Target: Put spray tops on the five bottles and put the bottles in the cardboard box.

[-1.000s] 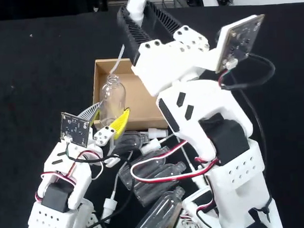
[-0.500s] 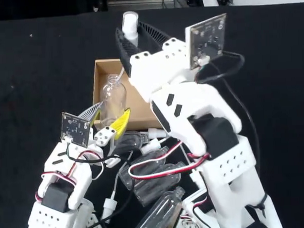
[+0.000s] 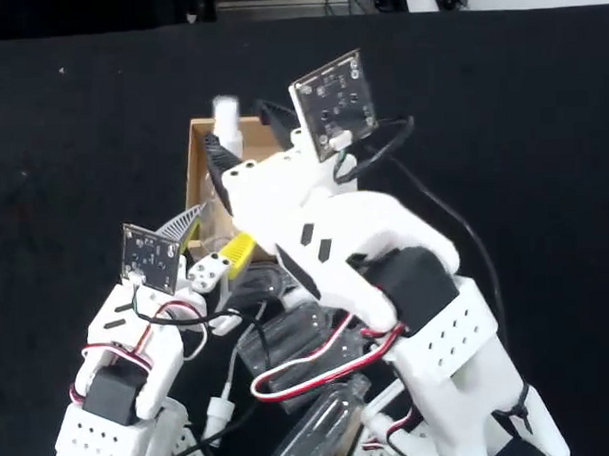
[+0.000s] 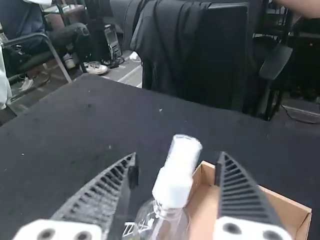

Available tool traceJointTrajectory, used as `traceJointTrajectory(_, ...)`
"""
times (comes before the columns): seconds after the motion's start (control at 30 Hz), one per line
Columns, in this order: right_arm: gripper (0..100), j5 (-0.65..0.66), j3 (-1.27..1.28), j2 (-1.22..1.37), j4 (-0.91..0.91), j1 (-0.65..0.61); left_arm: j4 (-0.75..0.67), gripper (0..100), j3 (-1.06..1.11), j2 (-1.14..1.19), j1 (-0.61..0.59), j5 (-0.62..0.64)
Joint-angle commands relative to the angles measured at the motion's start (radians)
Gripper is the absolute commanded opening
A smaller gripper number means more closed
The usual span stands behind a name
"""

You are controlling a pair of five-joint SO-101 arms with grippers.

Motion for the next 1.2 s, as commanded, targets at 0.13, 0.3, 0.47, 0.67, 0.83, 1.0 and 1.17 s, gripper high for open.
traceJointTrajectory(0.13,23.7,0.008,-0.033,-0.189,0.008,-0.005,-0.020,20,-0.008,-0.017,0.007,0.003)
traceJointTrajectory(0.3,17.2,0.006,0.007,-0.262,0.020,0.187,-0.054,20,-0.053,-0.017,-0.108,0.003)
traceJointTrajectory(0.47,1.2,0.008,0.168,-0.305,0.015,0.368,-0.161,20,-0.116,-0.009,-0.343,0.006)
traceJointTrajectory(0.67,5.6,0.008,0.435,-0.387,0.003,0.428,-0.265,20,-0.128,-0.006,-0.556,0.005)
traceJointTrajectory(0.83,5.4,0.008,0.697,-0.455,-0.153,0.423,-0.390,20,-0.151,0.068,-0.671,0.002)
traceJointTrajectory(1.0,5.4,0.003,0.892,-0.481,-0.301,0.423,-0.508,20,-0.278,0.370,-0.762,-0.078)
traceJointTrajectory(1.17,5.4,0.003,0.989,-0.479,-0.385,0.422,-0.683,20,-0.320,0.651,-0.889,-0.087)
